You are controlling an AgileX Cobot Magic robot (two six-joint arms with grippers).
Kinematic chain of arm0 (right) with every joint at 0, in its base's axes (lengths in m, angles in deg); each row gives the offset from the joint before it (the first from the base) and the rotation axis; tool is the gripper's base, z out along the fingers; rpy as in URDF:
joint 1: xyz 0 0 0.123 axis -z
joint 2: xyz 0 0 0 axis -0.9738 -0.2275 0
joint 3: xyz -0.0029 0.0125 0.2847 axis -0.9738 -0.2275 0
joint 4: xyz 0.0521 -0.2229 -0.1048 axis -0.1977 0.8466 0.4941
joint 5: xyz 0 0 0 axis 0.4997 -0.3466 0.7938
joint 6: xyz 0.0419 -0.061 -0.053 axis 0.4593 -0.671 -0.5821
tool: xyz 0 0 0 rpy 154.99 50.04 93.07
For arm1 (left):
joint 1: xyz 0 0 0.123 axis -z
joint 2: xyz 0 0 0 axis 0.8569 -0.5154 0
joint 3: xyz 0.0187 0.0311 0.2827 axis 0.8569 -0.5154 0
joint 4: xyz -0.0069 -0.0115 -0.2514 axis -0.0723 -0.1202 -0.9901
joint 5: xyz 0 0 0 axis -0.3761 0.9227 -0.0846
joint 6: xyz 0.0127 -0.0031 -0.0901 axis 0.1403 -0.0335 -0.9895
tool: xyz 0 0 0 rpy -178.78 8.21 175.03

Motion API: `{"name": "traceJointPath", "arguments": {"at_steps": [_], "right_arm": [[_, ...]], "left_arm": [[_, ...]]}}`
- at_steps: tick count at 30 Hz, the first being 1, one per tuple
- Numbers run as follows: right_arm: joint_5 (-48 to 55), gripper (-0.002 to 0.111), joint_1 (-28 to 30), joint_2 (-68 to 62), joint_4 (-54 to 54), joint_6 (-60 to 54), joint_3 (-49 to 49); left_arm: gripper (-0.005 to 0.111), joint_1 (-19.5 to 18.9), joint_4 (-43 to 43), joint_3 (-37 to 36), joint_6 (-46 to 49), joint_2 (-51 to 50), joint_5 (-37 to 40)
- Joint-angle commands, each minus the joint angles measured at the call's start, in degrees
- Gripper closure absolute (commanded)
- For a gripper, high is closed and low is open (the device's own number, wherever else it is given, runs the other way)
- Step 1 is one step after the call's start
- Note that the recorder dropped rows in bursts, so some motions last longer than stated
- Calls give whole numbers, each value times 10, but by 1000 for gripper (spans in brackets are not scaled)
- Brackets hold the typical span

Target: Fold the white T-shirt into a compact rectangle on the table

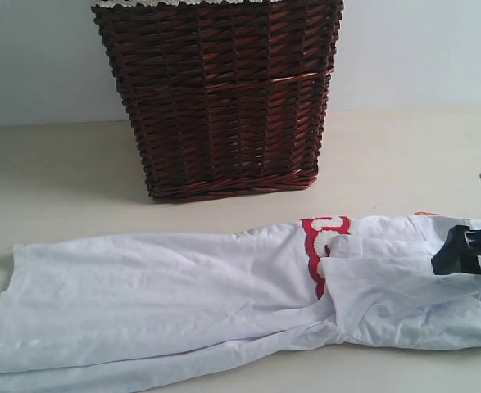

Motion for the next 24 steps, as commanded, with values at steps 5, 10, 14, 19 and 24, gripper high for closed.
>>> {"name": "traceJointPath", "arguments": {"at_steps": [5,10,14,19,24], "right_arm": [[146,10,1,-47,-67,-75,-16],[138,10,0,-47,-67,-84,-16],[139,10,0,-47,-66,-90,-16],[113,19,0,-47,-54,-107,-16],[71,68,0,-47,-12,-89,-16]], "left_arm": [[12,-2,0,-2,-1,3,-2],[12,-2,0,-2,-1,3,-2],[12,-2,0,-2,-1,3,-2],[12,-2,0,-2,-1,3,-2],[12,-2,0,-2,-1,3,-2]]}}
